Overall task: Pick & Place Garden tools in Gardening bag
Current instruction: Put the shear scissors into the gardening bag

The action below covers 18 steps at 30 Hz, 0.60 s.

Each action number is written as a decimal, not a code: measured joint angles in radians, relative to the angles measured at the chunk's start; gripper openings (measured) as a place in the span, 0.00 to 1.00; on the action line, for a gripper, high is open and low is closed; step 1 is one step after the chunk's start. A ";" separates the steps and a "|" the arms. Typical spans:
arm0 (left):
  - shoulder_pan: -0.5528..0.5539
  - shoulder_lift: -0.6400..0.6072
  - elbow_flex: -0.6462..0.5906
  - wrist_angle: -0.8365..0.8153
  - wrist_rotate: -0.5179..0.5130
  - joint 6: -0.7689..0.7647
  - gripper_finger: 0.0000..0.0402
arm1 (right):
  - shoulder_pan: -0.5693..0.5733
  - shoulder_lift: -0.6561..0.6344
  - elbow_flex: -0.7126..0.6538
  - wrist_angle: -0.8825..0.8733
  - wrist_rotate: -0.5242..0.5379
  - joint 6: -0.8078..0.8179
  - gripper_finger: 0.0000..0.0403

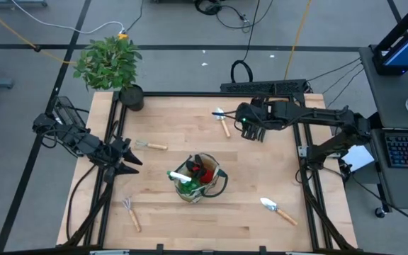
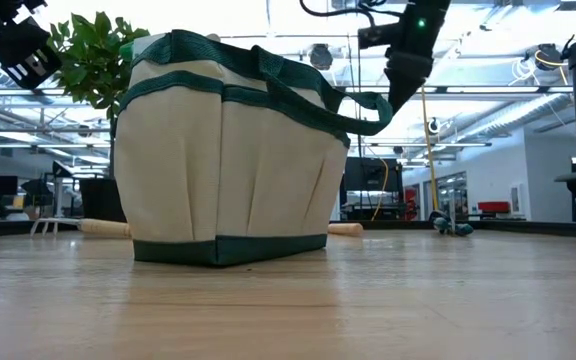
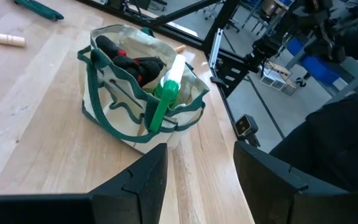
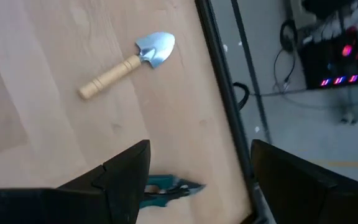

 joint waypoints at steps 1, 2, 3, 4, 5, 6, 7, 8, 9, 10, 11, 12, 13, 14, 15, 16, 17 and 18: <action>0.000 0.000 0.000 0.000 0.000 0.000 0.47 | -0.007 0.000 0.000 0.007 0.000 -0.034 0.66; 0.000 0.000 0.000 0.000 0.000 0.000 0.47 | -0.014 0.000 0.000 0.014 0.000 -0.065 0.66; 0.000 0.000 0.000 0.000 0.000 0.002 0.47 | -0.021 0.000 0.000 0.021 0.000 -0.090 0.66; 0.000 0.000 0.000 0.000 0.000 0.007 0.47 | -0.029 0.000 0.000 0.028 0.000 -0.113 0.66; 0.000 0.000 0.000 0.000 0.000 0.012 0.47 | -0.035 0.000 0.000 0.034 0.000 -0.134 0.66; 0.000 0.000 0.000 0.000 0.000 0.015 0.47 | -0.042 0.000 0.000 0.040 0.000 -0.155 0.66; 0.000 0.000 0.000 0.000 0.000 0.015 0.47 | -0.048 0.000 0.000 0.049 0.000 -0.174 0.66; 0.000 0.000 0.000 0.000 0.000 0.015 0.47 | -0.055 0.000 0.000 0.058 0.000 -0.192 0.66; 0.000 0.000 0.000 0.000 0.000 0.015 0.47 | -0.060 0.000 0.000 0.065 0.000 -0.211 0.66; 0.000 0.000 0.000 0.000 0.000 0.015 0.47 | -0.065 0.000 0.000 0.069 -0.008 -0.232 0.66; 0.000 0.000 0.000 0.000 0.000 0.016 0.47 | -0.071 0.000 0.000 0.073 -0.024 -0.254 0.66; 0.000 0.000 0.000 0.000 0.000 0.016 0.47 | -0.078 0.000 0.000 0.079 -0.045 -0.276 0.66; 0.000 0.000 0.000 0.000 0.000 0.016 0.47 | -0.085 0.000 0.000 0.084 -0.071 -0.299 0.66; 0.000 0.000 0.000 0.000 0.000 0.016 0.47 | -0.092 0.000 0.000 0.087 -0.101 -0.321 0.66; 0.000 0.000 0.000 0.000 0.000 0.016 0.47 | -0.101 0.000 0.000 0.090 -0.133 -0.345 0.66; 0.000 0.000 0.000 0.000 0.000 0.016 0.47 | -0.108 0.000 0.000 0.096 -0.163 -0.367 0.66; 0.000 0.000 0.000 0.000 0.000 0.018 0.47 | -0.116 0.000 0.000 0.104 -0.188 -0.389 0.66; 0.000 0.000 0.000 0.000 0.000 0.018 0.47 | -0.124 0.000 0.000 0.112 -0.207 -0.412 0.66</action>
